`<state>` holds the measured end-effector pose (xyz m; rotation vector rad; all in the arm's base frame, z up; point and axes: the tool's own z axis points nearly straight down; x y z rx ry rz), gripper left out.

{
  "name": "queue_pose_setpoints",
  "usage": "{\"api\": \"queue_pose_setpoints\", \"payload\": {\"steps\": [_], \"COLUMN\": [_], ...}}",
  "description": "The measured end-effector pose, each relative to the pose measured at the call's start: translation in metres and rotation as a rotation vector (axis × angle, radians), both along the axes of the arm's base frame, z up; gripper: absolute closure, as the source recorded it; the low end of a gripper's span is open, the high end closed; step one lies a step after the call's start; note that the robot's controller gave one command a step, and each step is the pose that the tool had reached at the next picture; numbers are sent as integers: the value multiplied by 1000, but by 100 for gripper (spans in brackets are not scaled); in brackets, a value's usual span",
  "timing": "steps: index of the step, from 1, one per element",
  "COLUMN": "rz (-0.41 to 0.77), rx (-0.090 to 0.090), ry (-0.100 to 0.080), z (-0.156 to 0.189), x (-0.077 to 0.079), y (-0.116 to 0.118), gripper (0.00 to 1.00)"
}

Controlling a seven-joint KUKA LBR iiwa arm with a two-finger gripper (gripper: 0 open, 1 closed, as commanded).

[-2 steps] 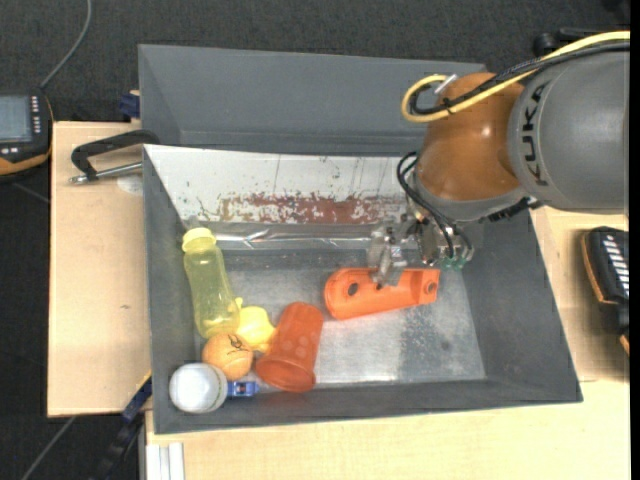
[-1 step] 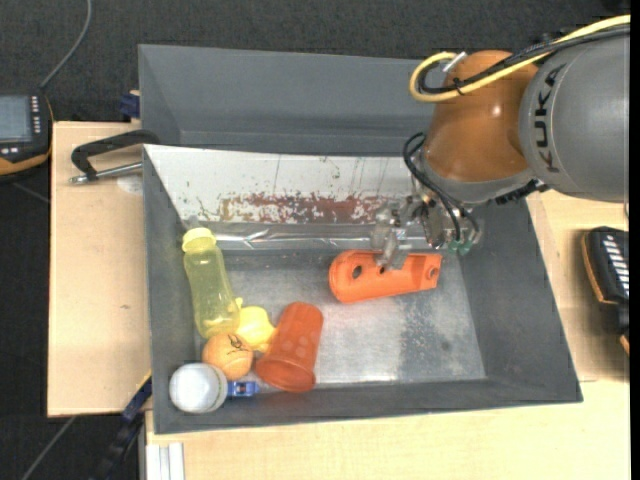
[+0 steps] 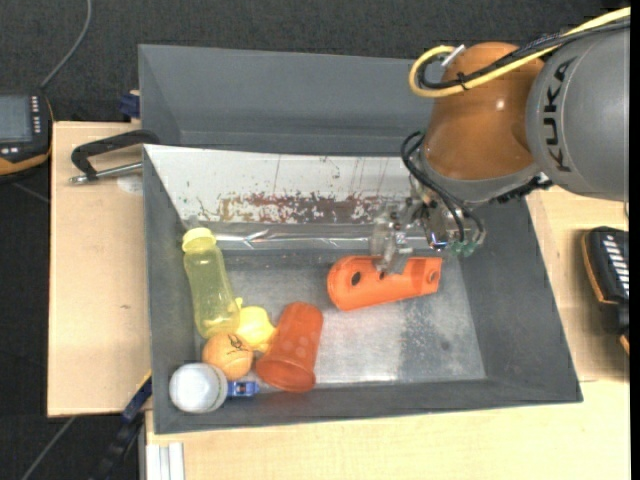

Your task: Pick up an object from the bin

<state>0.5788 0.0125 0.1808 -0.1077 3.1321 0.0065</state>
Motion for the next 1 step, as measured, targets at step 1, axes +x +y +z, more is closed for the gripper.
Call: {"api": "queue_pose_setpoints", "payload": {"steps": [1], "rz": [5], "rx": [0], "ry": [-15], "z": [70], "x": [-2], "y": [1], "gripper": [100]}}
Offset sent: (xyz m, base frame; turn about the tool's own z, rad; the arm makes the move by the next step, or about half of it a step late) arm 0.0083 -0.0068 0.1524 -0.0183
